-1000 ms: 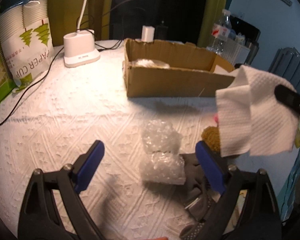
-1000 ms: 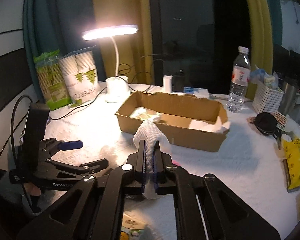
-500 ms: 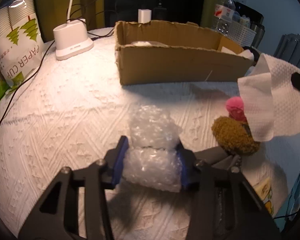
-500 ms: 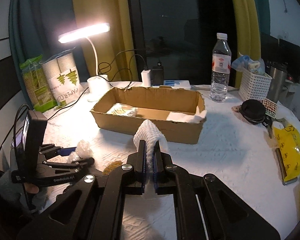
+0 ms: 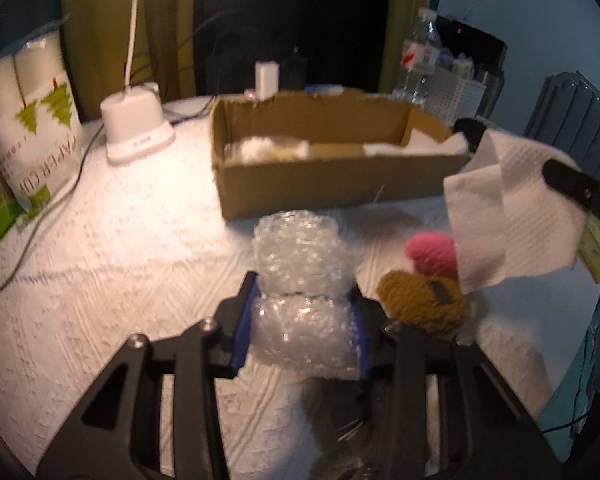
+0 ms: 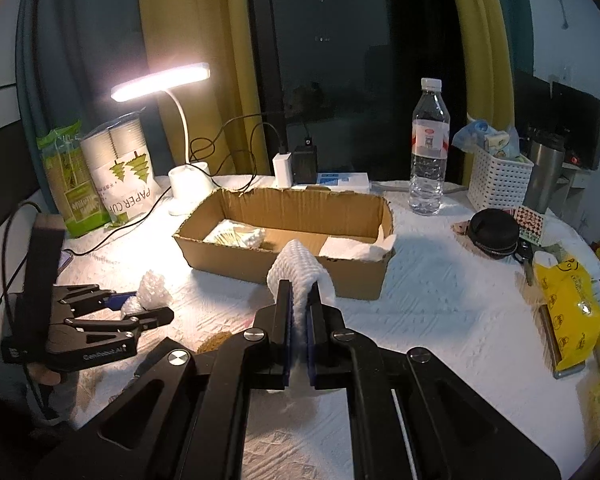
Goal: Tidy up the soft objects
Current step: 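Lower the bubble wrap into the box with the left tool while the right tool releases the towel inside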
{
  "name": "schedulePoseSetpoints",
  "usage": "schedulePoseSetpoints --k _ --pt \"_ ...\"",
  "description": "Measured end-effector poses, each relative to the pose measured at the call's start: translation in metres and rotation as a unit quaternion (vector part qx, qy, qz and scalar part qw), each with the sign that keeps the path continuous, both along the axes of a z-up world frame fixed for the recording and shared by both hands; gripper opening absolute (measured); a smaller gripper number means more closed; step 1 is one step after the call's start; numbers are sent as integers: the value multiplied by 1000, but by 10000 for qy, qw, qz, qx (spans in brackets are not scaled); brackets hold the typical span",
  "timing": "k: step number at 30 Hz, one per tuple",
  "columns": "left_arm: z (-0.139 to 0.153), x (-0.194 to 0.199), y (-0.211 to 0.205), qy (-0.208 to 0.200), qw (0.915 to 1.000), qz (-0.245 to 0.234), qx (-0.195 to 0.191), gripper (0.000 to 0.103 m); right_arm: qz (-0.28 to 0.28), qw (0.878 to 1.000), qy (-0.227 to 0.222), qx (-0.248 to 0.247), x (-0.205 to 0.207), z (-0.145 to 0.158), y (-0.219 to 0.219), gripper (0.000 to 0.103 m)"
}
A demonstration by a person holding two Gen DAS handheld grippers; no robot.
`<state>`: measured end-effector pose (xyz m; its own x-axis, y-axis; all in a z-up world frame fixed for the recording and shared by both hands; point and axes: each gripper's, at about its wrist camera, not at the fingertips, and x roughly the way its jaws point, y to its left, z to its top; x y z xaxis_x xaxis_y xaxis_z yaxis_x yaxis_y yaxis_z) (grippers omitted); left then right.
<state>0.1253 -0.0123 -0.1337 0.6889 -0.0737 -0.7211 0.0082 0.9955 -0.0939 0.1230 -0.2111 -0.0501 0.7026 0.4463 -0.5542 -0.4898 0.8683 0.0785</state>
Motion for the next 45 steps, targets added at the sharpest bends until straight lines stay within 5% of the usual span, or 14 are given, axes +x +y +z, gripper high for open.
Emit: schedulePoseSetpoints --k 23,45 --pt "81 8 0 -945 9950 -131 -293 41 183 9973 -713 -16 5 50 10 6" --pt "101 50 9 -1294 9910 -248 -221 41 182 9953 -945 78 59 65 15 6"
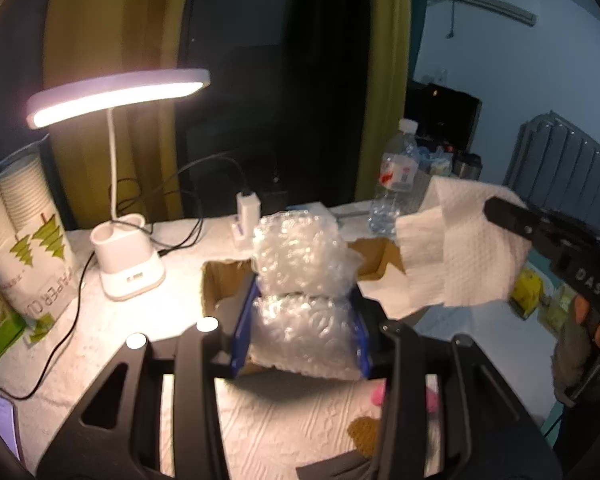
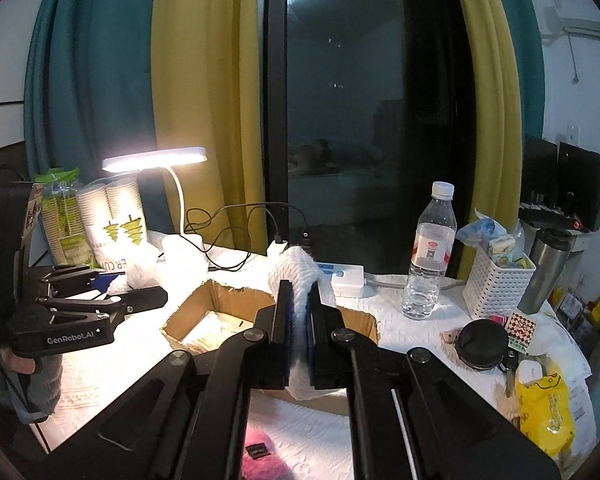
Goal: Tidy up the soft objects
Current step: 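Lower the bubble wrap into the box with the left tool while the right tool releases the towel inside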
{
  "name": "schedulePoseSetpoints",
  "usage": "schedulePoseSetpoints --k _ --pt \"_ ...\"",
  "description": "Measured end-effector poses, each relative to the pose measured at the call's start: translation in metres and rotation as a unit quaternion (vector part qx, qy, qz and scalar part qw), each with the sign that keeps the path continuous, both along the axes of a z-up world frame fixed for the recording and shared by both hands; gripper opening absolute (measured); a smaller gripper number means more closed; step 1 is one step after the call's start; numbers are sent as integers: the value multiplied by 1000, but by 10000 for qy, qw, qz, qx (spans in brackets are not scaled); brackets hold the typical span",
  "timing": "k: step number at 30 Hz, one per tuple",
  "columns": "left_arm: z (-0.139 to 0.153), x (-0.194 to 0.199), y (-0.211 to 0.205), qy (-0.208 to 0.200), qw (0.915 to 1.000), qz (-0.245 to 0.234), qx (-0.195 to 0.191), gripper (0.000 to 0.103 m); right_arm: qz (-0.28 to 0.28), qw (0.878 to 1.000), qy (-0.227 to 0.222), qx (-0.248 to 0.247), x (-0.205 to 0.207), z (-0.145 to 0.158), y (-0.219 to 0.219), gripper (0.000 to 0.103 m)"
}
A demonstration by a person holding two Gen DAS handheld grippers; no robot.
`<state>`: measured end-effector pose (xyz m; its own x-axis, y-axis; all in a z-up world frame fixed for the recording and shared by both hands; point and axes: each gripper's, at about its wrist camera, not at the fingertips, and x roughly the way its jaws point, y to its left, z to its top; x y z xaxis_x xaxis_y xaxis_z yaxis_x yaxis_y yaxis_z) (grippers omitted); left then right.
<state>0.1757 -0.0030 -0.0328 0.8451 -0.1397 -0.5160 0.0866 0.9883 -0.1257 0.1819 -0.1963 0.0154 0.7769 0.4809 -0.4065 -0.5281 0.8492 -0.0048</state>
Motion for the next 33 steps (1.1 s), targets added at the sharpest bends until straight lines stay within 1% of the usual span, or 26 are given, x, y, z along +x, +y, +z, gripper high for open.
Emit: schedulePoseSetpoints --k 3,8,13,22,28,33 --pt "-1 7 -3 -69 10000 -52 35 41 -22 10000 33 -7 10 -3 0 6" --pt "-15 30 -3 78 9999 -60 -37 41 -61 9999 146 -66 29 -17 5 6" --pt "-35 54 -3 284 9995 -91 -123 41 -142 9993 319 -159 51 -38 8 6" --pt "-78 87 -6 782 9968 -65 -144 41 -262 9953 863 -344 90 -88 9 6" --pt "-96 102 -9 1054 9944 -50 -117 42 -323 9909 1178 -562 106 -117 14 6" --pt "-104 108 -11 1211 9925 -69 -132 43 -387 9877 1355 -671 112 -134 17 6"
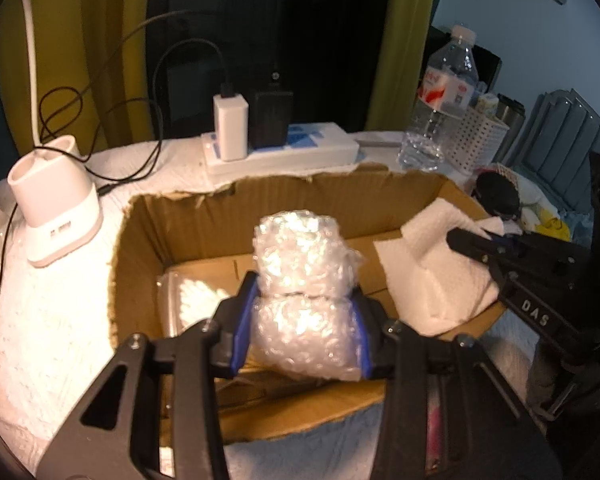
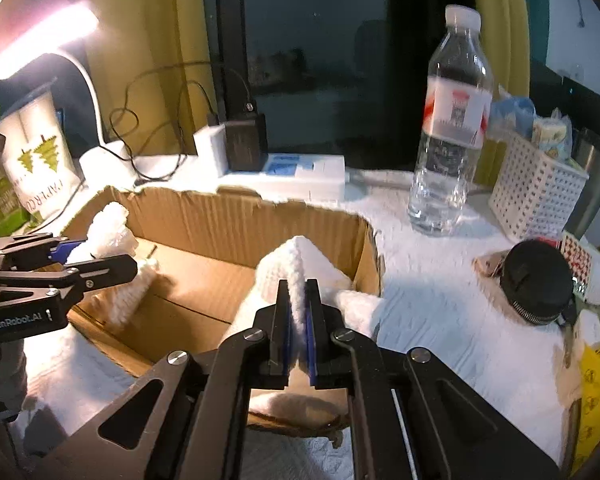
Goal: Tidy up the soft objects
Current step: 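Lower the bubble wrap into the box with the left tool while the right tool releases the towel inside, then withdraw both tools from the box toward the plush toys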
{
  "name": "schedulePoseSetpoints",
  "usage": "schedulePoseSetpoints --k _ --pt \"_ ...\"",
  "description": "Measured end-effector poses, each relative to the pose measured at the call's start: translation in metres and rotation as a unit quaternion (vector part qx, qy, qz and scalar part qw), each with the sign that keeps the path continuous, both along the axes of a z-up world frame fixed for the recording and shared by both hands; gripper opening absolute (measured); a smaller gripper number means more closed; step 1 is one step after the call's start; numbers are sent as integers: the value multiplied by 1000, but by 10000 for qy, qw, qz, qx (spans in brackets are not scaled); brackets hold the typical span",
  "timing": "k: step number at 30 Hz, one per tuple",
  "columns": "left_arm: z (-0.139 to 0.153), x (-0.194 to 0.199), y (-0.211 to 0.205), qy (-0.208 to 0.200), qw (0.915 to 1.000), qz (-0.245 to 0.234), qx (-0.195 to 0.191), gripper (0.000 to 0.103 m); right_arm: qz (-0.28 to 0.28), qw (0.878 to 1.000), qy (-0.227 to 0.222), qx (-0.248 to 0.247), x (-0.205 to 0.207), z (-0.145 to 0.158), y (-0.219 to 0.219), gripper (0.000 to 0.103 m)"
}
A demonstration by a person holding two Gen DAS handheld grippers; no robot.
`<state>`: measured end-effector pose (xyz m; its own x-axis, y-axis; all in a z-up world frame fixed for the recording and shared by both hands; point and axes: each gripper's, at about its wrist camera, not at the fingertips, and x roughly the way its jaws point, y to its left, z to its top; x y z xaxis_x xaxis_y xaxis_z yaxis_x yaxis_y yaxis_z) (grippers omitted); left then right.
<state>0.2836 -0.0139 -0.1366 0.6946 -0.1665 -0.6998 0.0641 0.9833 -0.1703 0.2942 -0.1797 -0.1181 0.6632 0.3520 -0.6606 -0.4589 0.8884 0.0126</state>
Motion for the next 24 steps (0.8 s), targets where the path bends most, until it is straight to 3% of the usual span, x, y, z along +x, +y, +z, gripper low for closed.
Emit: schedulePoseSetpoints --k 2,5,8,11,15,24 --pt "0 1 0 32 10000 3 -1 45 3 10000 -13 -31 -1 0 2 6" --pt "1 1 0 32 10000 32 22 59 -13 10000 23 -24 -2 3 2 10" --pt "3 -1 -1 29 10000 25 6 65 -1 10000 16 6 -5 6 2 25" --pt "9 -6 -3 -71 10000 27 58 79 -4 10000 -34 14 -13 13 1 40" --pt "17 -15 0 -156 9998 107 24 80 -30 9999 -139 -45 -26 20 -3 49" --pt "37 -42 3 -348 9993 154 34 81 -137 9993 -354 -24 -52 41 -17 53"
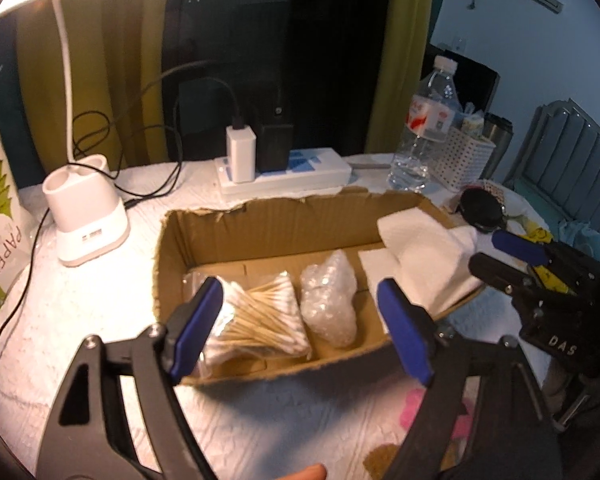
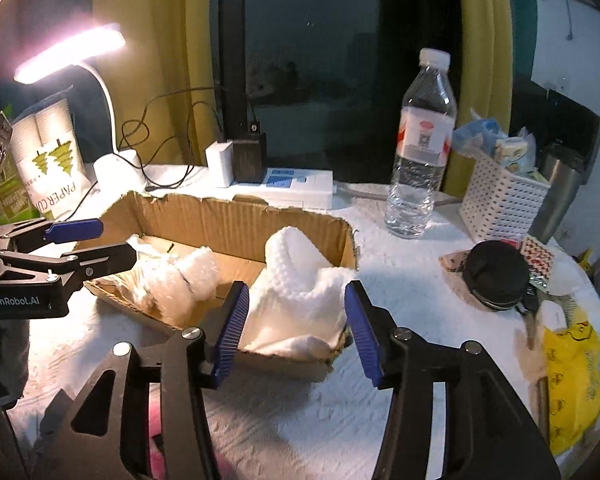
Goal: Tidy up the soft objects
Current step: 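Withdraw both tools from the box toward the plush toys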
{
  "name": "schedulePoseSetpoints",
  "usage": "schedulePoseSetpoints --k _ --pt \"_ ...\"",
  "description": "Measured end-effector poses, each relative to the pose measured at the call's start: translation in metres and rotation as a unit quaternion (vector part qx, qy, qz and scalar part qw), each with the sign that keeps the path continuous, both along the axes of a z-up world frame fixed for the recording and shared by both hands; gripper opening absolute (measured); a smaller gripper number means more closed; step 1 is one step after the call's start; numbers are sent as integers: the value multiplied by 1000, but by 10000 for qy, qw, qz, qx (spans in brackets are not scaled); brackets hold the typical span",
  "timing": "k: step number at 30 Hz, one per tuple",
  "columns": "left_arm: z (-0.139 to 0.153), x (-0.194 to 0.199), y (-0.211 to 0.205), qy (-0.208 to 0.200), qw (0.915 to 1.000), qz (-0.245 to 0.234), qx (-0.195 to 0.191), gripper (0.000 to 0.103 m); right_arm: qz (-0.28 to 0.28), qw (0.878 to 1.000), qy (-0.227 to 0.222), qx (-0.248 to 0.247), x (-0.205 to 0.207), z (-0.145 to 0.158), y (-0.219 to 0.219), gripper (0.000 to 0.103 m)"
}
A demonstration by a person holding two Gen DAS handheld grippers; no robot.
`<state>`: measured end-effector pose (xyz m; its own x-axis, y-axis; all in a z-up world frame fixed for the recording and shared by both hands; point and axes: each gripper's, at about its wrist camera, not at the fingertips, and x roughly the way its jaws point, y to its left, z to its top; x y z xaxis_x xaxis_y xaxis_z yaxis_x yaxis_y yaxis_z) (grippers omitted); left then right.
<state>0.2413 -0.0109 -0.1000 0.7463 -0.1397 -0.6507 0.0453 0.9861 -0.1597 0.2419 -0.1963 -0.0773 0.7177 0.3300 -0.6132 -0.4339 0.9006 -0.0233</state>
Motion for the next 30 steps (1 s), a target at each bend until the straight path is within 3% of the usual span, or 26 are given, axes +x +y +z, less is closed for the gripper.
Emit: schedulePoseSetpoints --k 14,30 --pt "20 -50 -4 -256 9996 -116 -81 83 -8 9998 -98 195 -51 20 -6 53" --pt "2 -89 -7 -99 9996 -171 -186 87 137 9994 191 262 -91 0 5 55"
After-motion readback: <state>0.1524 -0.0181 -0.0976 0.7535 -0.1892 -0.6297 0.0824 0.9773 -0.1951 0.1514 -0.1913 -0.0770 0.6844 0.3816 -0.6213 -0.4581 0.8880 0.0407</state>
